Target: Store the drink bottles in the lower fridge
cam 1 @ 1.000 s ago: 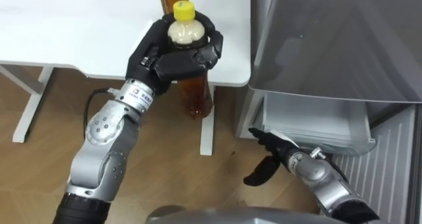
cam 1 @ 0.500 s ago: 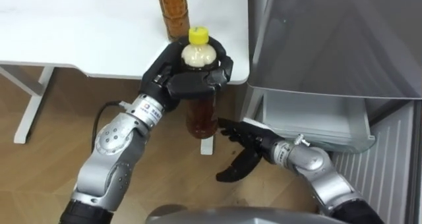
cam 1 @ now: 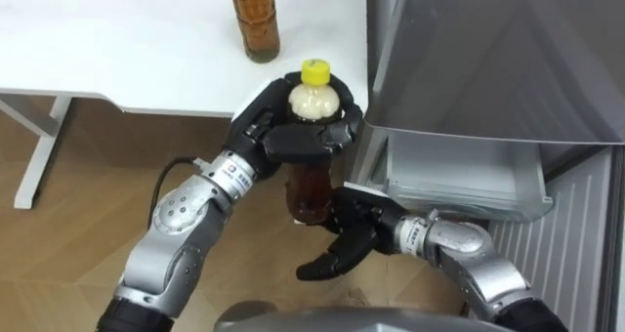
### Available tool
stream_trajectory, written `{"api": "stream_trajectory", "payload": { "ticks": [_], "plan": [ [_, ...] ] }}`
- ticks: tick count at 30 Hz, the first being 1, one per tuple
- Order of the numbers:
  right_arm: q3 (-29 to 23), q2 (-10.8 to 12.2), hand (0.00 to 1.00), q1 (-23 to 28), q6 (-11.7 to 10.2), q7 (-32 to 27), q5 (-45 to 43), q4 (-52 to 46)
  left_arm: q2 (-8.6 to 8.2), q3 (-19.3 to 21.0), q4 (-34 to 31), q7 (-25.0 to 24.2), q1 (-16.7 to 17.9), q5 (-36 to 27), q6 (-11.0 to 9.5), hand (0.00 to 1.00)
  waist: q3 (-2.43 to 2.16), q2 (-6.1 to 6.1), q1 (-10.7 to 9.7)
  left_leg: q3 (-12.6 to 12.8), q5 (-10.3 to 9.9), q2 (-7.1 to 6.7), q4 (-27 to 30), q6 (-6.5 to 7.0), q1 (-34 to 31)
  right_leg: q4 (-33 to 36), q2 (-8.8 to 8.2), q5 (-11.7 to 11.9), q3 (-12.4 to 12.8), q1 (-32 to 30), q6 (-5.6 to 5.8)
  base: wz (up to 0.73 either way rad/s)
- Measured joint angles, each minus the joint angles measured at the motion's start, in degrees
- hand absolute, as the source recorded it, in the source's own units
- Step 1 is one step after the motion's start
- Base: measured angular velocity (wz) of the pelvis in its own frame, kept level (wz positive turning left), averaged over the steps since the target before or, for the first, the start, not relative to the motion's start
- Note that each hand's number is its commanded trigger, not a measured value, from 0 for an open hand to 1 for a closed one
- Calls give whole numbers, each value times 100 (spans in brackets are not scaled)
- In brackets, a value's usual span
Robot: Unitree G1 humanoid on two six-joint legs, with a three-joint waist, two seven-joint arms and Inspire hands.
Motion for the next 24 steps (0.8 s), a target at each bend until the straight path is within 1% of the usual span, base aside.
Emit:
{"api": "stream_trajectory", "payload": {
  "ticks": [1, 3, 6, 8, 12, 20, 24],
  "plan": [
    [0, 0, 0, 10, 19, 0, 6, 0, 0, -13, 20, -2, 0, 0, 0, 100, -2, 4, -1, -1, 0, 1, 0, 0, 5, 7, 0, 0, -2, 3, 0, 0],
    [2, 2, 0, 12, 137, 0, 200, 0, -7, -42, 76, -5, 0, -14, 1, 100, 1, 12, -1, -3, -3, -1, -1, 1, -4, 7, -1, 0, -5, 9, 0, 0],
    [7, 1, 0, 16, 228, -5, 450, 1, -6, -130, 94, -5, 0, -21, 1, 100, -1, 26, -4, -5, -6, -2, 10, 3, -13, 4, 0, 0, -10, 24, 0, 0],
    [27, 11, 0, 15, 229, -7, 710, 1, -3, -191, 117, -12, 0, -22, 1, 100, -2, 39, -4, -5, -5, -4, 11, 3, -13, -1, 0, 0, -12, 26, -1, 0],
    [111, -4, 0, 16, 236, -21, 1096, 12, 32, -352, 228, -111, 1, -9, 7, 100, -25, 71, 1, -3, -3, -3, 20, 4, 2, 0, 2, 2, -14, 39, -4, 0],
    [173, -9, 0, 58, 235, -105, 1747, 12, 58, -370, 230, -285, 1, 8, 8, 100, -26, 64, 4, 17, -3, -4, -4, 3, 8, -38, 2, 2, -10, 35, -3, 0],
    [227, -9, 0, 58, 226, -185, 1811, 12, 73, -389, 238, -285, 2, 10, 9, 100, -25, 44, 9, 17, -3, -4, -4, 3, 8, -84, 11, 2, -13, 50, -3, 0]
  ]
}}
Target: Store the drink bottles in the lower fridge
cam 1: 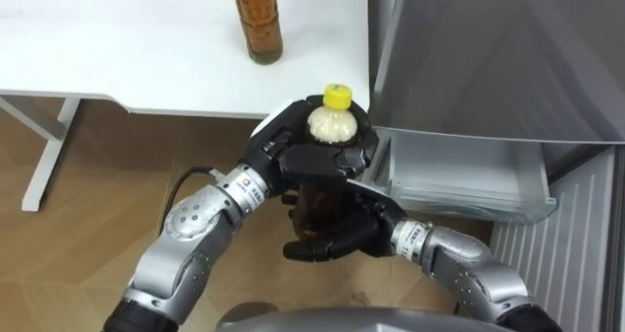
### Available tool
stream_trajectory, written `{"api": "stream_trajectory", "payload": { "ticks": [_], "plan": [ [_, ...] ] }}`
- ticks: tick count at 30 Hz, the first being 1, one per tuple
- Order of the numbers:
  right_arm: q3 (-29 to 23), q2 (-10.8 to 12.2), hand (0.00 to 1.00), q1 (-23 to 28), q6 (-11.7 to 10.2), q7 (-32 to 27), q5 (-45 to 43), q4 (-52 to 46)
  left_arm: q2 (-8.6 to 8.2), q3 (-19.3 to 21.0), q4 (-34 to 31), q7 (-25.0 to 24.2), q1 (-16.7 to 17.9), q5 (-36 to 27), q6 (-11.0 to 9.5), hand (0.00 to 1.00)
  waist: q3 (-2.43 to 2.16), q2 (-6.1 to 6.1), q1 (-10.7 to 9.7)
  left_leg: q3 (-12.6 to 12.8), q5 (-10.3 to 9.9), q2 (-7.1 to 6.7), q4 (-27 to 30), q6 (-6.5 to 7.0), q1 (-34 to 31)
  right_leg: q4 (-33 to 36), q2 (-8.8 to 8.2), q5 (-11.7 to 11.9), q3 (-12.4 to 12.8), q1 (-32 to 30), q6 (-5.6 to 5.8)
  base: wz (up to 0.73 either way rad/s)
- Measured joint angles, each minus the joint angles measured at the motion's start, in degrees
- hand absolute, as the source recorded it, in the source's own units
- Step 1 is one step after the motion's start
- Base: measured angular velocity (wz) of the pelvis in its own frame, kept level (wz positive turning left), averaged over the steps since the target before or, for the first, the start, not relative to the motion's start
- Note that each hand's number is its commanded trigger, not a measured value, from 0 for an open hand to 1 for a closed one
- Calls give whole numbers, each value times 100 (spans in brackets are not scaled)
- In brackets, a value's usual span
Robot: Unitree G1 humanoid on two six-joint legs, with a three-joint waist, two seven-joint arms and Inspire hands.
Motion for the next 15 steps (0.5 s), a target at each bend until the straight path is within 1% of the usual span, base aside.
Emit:
{"api": "stream_trajectory", "payload": {
  "ticks": [1, 2, 3, 13, 15],
  "plan": [
    [6, 0, 0, 0, 0, -4, 2, 0, 1, -4, 6, 0, 0, 0, 0, 100, 0, -4, 0, 0, 0, 0, 0, 0, 0, -1, 0, 0, 0, 0, 0, 0],
    [21, -1, 69, 0, -1, -19, 18, 0, 4, -8, 13, 0, 0, 0, 0, 100, 3, -11, 2, 0, 0, 0, 0, 0, 0, -4, 0, 0, 0, 1, 0, 0],
    [39, 0, 100, 0, -8, -47, 27, 0, 9, -13, 18, 1, 0, 1, 0, 100, 7, -18, 1, 1, 0, 0, 0, 0, -1, -5, 1, 0, 2, -1, 0, 0],
    [36, -5, 100, -3, -8, -57, 35, -1, 30, -78, 26, 2, 0, 3, 0, 100, 18, -36, -16, 6, 0, 0, 0, 0, -9, -5, 0, 0, -2, -14, 0, 0],
    [42, -11, 100, -4, -36, -53, 34, -1, 31, -79, 27, 2, 0, -4, 0, 100, 24, -45, -14, 6, 0, 0, 0, 0, -7, -1, 0, 0, 0, -14, 0, 0]
  ]
}}
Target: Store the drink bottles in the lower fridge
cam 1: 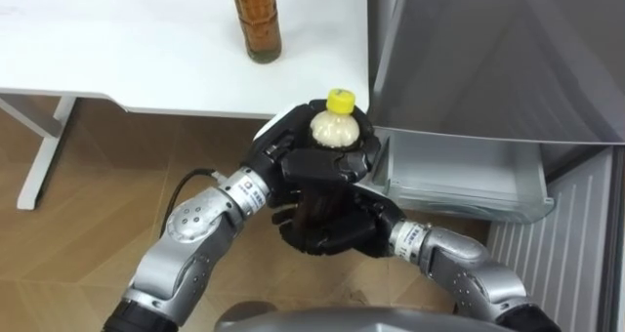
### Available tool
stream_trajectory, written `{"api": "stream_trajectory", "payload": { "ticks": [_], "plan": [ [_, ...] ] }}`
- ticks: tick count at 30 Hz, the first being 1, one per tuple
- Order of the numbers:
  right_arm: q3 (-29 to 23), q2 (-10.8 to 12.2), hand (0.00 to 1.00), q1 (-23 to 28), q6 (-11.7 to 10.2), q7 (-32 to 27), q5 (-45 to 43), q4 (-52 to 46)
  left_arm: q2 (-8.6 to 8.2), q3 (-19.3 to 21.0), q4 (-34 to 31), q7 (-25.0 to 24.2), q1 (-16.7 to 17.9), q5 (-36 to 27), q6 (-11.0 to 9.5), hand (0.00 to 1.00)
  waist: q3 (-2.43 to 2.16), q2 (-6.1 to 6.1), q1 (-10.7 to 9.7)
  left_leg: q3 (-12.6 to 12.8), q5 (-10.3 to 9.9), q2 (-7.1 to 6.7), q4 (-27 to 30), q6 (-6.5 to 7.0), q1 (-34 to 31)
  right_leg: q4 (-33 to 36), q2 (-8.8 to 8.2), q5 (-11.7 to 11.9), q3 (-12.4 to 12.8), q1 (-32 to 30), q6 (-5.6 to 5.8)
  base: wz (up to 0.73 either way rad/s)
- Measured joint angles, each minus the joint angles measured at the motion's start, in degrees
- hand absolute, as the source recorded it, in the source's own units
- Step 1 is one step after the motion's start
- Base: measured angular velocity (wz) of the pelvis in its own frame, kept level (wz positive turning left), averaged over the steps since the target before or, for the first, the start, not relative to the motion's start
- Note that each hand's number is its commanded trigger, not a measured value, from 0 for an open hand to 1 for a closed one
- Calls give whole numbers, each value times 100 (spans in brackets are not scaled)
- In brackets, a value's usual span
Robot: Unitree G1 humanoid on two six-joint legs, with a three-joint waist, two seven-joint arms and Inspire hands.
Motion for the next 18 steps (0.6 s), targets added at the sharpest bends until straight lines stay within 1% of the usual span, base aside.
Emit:
{"api": "stream_trajectory", "payload": {
  "ticks": [1, 2, 3, 4, 5, 8, 10, 18],
  "plan": [
    [9, -5, 100, 0, -11, 8, -2, 0, 0, 0, 0, 0, 0, -5, 0, 98, 1, -3, 0, 0, 0, 0, 0, 0, 0, 0, 0, 0, 0, 0, 0, 0],
    [61, -30, 100, -3, -59, 38, -12, 0, 1, 1, 4, 1, 0, -20, 4, 92, 3, -8, -1, 0, 0, 0, 0, 0, 0, 1, 0, 0, 1, 1, 0, 0],
    [105, -61, 100, -5, -116, 65, -32, 0, 3, 0, 12, 3, 0, -59, 15, 58, 5, -13, -1, 0, 0, 0, 1, 0, 1, 2, 0, 0, 1, 1, 0, 0],
    [125, -80, 100, -7, -140, 67, -42, -1, 2, -1, 25, 7, 0, -89, 18, 33, 5, -14, -1, 0, 0, 0, 1, 0, 1, 3, 0, 0, 1, 1, 0, 0],
    [135, -94, 100, -9, -152, 67, -57, -1, -2, -6, 51, 14, 0, -147, 19, 20, 4, -17, 0, 0, 0, 0, 1, 0, 1, 3, 0, 0, 1, 1, 0, 0],
    [141, -114, 100, -9, -149, 65, -56, 0, -1, -49, 53, 13, -1, -170, 17, 0, 4, -20, 1, 0, 0, 1, 2, 0, 1, 5, 0, 0, 0, 2, 0, 0],
    [173, -124, 100, -8, -148, 66, -56, 0, 9, -102, 53, 13, -1, -163, 18, 0, 4, -20, 1, 0, 0, 1, 2, 0, 1, 5, 0, 0, 0, 2, 0, 0],
    [188, -119, 100, -9, -146, 117, -48, 0, 9, -101, 53, 24, -6, -166, 12, 0, 7, -24, 2, 0, 0, 1, 3, 0, 0, 4, 0, 0, 0, 1, 0, 0]
  ]
}}
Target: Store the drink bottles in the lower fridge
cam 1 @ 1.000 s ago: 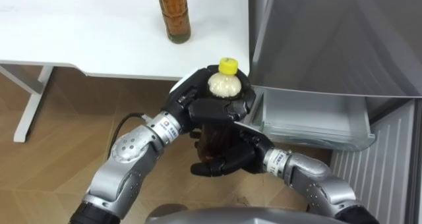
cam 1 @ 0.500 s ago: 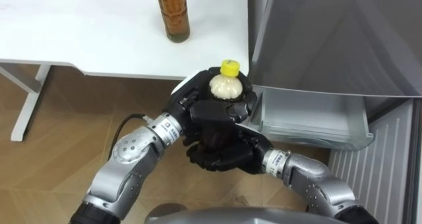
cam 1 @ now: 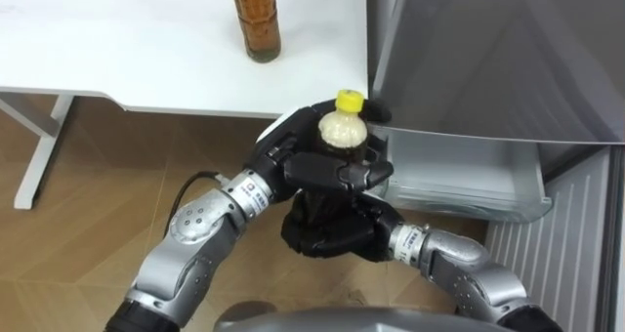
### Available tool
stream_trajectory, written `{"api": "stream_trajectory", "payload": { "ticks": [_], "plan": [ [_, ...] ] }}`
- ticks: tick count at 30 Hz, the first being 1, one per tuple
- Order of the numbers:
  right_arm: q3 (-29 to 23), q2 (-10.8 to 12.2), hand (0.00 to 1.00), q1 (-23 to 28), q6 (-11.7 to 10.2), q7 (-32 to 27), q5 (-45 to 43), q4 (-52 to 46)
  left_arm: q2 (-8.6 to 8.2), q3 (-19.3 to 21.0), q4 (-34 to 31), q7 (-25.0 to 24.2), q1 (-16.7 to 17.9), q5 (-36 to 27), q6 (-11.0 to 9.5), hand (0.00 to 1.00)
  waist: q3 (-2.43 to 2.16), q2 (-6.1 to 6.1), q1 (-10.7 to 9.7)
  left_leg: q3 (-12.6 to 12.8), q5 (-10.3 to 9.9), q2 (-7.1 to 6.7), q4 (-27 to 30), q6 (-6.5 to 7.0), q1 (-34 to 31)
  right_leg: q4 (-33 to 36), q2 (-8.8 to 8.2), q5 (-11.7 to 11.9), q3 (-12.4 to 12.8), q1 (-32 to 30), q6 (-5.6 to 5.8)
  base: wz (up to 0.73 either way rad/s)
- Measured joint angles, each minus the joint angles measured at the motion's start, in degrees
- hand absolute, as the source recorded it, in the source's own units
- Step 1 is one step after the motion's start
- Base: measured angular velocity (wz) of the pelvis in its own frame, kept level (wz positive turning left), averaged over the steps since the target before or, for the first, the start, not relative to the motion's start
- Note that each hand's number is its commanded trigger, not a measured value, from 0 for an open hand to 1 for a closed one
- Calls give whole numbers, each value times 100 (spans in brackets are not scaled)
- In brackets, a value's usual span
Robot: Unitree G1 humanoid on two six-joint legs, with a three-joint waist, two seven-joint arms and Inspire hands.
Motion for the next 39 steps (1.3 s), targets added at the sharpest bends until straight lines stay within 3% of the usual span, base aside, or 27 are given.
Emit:
{"api": "stream_trajectory", "payload": {
  "ticks": [20, 30, 39],
  "plan": [
    [-23, -11, 100, 0, 11, 7, 5, 0, -17, 61, -24, 41, -64, -2, 1, 0, 2, 64, -17, -11, -2, 0, 11, -1, -74, -11, 2, 0, -22, -16, 0, 0],
    [-61, -233, 100, 4, 27, 56, 150, -20, -29, 421, -1238, 96, -128, -427, -7, 0, -35, 125, 14, -20, -1, -3, 10, -1, -31, -6, 5, 1, -9, -3, -1, 0],
    [-206, -412, 100, 54, 27, 104, 146, -21, -104, 1035, -2141, 93, -355, -520, -275, 0, -29, 271, 47, -32, -1, 5, -25, -3, 69, -13, 13, 0, -18, 100, -1, 1]
  ]
}}
